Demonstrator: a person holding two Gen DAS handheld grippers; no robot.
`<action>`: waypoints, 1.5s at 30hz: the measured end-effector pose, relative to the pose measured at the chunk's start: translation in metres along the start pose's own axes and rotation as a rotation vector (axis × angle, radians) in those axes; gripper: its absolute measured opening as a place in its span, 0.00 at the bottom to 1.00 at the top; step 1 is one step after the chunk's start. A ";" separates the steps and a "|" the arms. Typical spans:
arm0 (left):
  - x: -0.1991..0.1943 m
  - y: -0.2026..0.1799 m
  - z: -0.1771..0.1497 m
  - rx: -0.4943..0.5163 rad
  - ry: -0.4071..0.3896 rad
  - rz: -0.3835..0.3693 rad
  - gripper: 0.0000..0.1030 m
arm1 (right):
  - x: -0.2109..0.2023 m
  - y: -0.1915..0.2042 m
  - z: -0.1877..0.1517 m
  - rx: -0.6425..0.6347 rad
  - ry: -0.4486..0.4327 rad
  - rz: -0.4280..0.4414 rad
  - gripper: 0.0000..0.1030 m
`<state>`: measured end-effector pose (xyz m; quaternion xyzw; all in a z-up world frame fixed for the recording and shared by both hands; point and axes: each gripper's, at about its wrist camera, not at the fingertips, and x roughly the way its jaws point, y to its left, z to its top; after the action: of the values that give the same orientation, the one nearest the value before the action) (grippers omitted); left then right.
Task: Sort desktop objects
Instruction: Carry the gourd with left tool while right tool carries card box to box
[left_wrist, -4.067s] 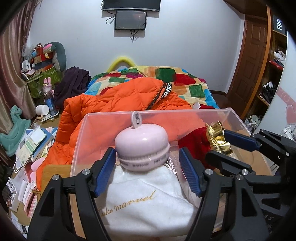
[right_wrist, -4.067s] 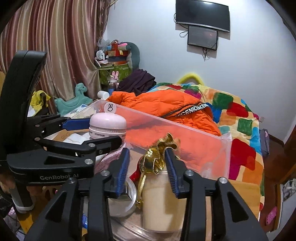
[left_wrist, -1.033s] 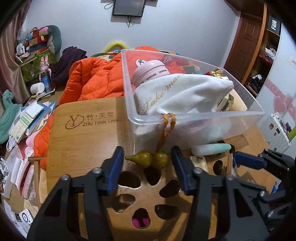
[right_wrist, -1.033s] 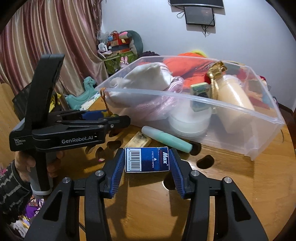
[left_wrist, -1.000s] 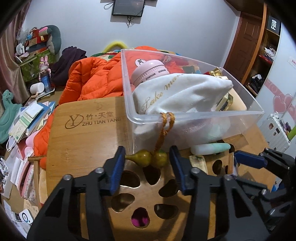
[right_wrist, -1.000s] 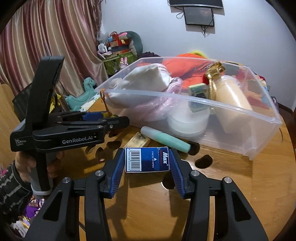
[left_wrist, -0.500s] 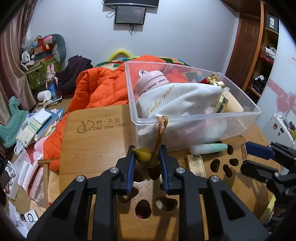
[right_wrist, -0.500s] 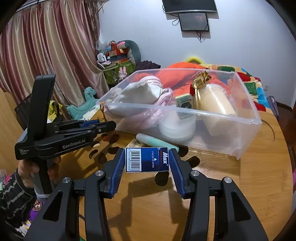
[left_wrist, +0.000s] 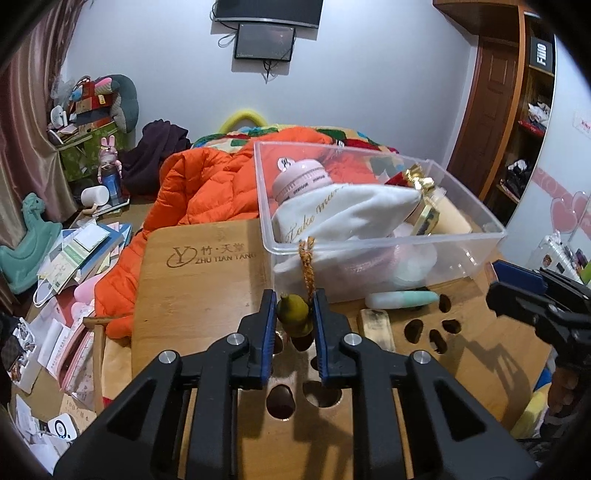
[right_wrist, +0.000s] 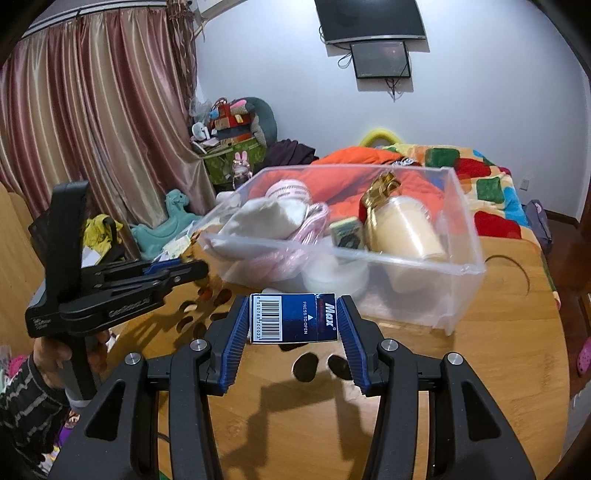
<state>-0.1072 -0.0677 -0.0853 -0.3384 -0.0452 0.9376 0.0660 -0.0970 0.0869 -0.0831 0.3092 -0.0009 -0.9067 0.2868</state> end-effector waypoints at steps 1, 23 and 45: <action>-0.005 0.001 0.001 -0.008 -0.009 -0.005 0.18 | -0.002 -0.002 0.002 0.002 -0.009 -0.001 0.43; 0.004 -0.003 0.051 -0.053 -0.070 -0.050 0.17 | 0.010 -0.048 0.045 0.009 -0.050 -0.059 0.43; -0.011 0.014 0.030 -0.105 -0.046 -0.059 0.23 | 0.019 -0.055 0.038 0.006 -0.007 -0.111 0.44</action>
<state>-0.1194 -0.0844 -0.0572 -0.3184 -0.1057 0.9391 0.0749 -0.1590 0.1162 -0.0728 0.3064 0.0125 -0.9224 0.2350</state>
